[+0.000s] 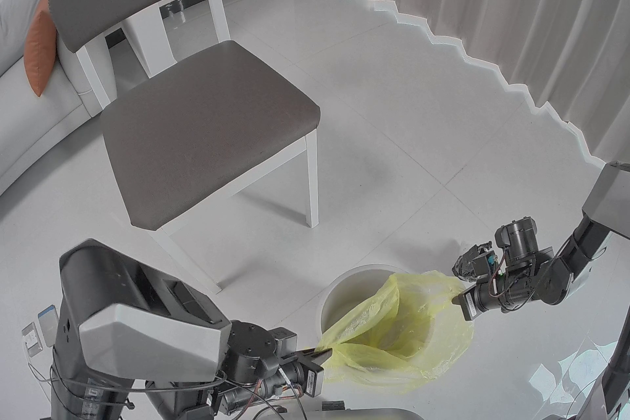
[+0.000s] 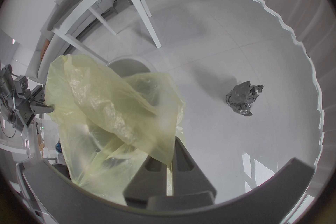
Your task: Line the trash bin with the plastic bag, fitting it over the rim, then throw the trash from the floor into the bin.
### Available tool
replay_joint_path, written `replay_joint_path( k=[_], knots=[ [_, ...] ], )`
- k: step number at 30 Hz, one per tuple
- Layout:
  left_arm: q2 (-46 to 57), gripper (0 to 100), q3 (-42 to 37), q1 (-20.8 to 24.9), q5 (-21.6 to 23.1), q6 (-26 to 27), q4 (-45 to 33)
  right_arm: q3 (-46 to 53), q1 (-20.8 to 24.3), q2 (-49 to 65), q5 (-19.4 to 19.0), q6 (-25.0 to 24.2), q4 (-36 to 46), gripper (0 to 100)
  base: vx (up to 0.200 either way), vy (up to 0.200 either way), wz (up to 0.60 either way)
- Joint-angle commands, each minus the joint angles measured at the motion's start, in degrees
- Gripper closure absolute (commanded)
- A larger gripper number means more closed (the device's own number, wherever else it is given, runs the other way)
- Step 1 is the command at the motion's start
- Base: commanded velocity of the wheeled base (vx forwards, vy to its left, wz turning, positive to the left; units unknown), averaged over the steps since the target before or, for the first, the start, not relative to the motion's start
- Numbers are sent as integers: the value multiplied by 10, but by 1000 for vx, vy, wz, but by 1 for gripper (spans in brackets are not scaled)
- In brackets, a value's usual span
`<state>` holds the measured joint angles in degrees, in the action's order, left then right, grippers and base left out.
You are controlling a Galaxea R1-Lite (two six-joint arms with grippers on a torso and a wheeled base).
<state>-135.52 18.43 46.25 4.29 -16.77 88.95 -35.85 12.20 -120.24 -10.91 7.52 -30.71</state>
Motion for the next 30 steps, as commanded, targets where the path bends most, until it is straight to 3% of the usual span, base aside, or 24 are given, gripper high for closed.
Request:
replay_joint_path(
  k=[1, 11, 30],
  knots=[
    [-26, 100, 45, -33, 2, 6, 8, -45, -6, -44, -11, -1, -1, 100, 0, 0, 0],
    [10, 100, 62, -83, 18, 5, 10, -77, -13, -36, -29, -2, -1, 100, 0, 0, 0],
    [11, 100, 81, -97, 19, 2, 10, -84, -22, -57, -45, -1, -53, 100, 0, 0, 0]
  ],
)
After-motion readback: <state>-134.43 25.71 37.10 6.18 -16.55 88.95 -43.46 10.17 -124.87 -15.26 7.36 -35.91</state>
